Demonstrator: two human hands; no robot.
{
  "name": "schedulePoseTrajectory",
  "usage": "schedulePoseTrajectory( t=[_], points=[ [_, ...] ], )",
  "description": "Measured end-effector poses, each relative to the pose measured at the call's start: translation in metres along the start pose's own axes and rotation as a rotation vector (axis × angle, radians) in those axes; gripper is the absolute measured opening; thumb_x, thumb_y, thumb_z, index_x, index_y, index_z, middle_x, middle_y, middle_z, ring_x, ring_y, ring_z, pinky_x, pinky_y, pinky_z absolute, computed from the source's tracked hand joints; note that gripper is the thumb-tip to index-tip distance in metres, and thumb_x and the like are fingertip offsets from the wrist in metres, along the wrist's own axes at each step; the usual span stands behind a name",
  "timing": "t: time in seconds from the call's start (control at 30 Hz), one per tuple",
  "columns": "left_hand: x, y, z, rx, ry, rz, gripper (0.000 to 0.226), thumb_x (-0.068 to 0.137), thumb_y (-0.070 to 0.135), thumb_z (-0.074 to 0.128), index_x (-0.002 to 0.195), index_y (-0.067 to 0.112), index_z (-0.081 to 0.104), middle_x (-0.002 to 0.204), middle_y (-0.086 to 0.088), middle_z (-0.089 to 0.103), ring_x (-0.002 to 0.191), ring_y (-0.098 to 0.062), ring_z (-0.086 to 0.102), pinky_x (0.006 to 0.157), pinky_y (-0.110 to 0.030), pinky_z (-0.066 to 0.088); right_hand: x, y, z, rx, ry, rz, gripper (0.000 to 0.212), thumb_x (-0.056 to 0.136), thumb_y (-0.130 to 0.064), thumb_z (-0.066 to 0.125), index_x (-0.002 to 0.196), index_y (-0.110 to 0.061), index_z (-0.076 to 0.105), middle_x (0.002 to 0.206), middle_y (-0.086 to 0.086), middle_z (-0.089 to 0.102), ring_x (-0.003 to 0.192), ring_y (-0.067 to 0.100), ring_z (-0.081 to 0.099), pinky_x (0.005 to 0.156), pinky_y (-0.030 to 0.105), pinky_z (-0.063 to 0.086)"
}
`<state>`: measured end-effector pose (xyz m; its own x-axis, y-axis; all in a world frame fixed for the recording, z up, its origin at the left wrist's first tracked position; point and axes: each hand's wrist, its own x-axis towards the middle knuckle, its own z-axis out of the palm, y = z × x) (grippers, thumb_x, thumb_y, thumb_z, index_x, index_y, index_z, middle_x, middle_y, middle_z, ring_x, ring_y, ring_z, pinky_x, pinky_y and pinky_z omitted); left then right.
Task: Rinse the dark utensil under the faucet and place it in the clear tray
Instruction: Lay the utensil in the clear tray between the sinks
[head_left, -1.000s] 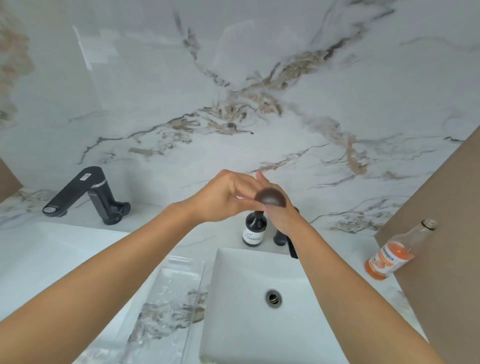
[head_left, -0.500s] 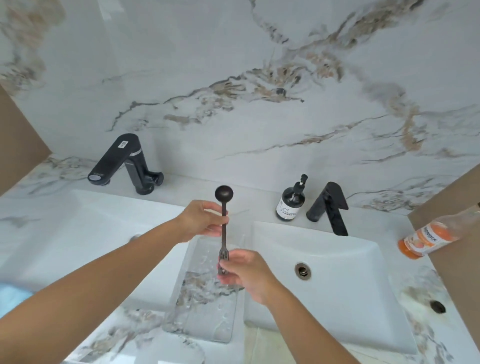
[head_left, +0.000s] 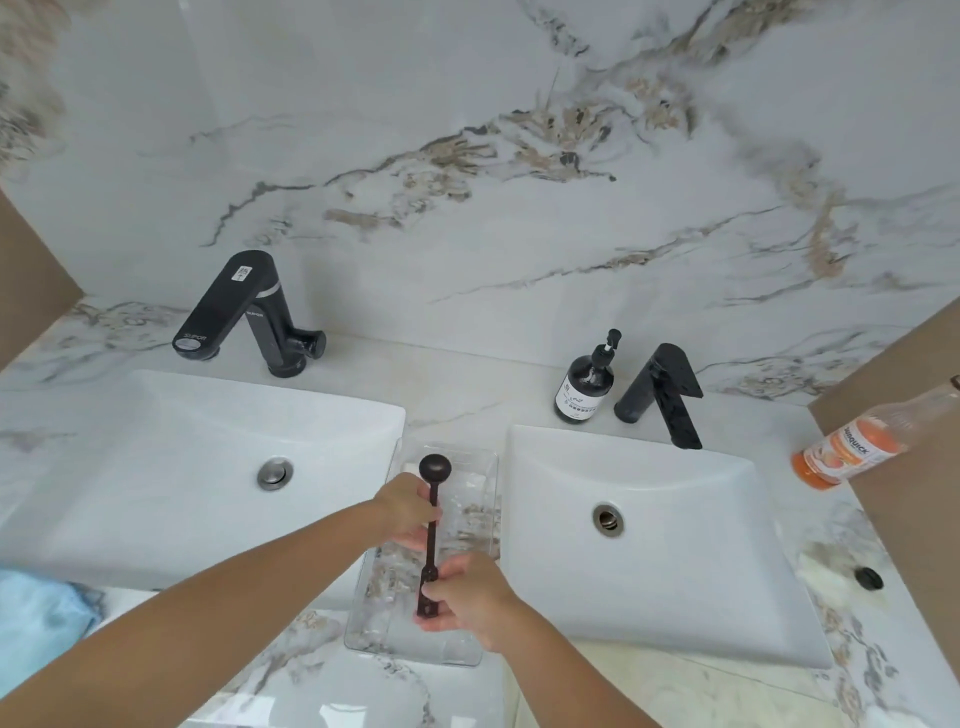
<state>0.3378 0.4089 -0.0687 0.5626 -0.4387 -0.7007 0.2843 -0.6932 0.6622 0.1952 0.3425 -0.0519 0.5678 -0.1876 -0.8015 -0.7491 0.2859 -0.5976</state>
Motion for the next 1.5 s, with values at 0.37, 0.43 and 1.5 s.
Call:
schedulePoseTrajectory(
  t=[0.37, 0.43, 1.5],
  points=[
    [0.004, -0.014, 0.017, -0.066, 0.058, -0.059, 0.009, 0.088, 0.007, 0.070, 0.090, -0.001, 0.068, 0.084, -0.019, 0.072, 0.077, -0.030, 0.075, 0.077, -0.045, 0.064, 0.017, 0.015, 0.003, -0.133, 0.105, -0.003, 0.025, 0.091, 0.002, 0.053, 0.115, 0.000, 0.061, 0.104, 0.015, 0.068, 0.088, 0.024, 0.069, 0.076, 0.034, 0.063],
    [0.003, -0.014, 0.018, 0.000, 0.085, -0.047, 0.013, 0.088, 0.013, 0.071, 0.083, 0.002, 0.066, 0.079, -0.018, 0.071, 0.076, -0.031, 0.076, 0.076, -0.045, 0.064, 0.016, 0.014, 0.005, -0.168, 0.121, 0.017, 0.029, 0.093, -0.001, 0.044, 0.117, -0.005, 0.059, 0.103, 0.011, 0.064, 0.086, 0.021, 0.066, 0.064, 0.027, 0.061],
    [-0.033, 0.006, 0.025, 0.292, 0.068, -0.175, 0.049, 0.099, 0.041, 0.047, 0.115, -0.003, 0.059, 0.102, -0.017, 0.073, 0.082, -0.030, 0.075, 0.071, -0.043, 0.065, 0.008, 0.000, -0.011, -0.142, 0.041, 0.083, 0.032, 0.099, -0.008, 0.036, 0.120, 0.000, 0.059, 0.140, 0.026, 0.055, 0.133, 0.035, 0.049, 0.107, 0.042, 0.046]
  ],
)
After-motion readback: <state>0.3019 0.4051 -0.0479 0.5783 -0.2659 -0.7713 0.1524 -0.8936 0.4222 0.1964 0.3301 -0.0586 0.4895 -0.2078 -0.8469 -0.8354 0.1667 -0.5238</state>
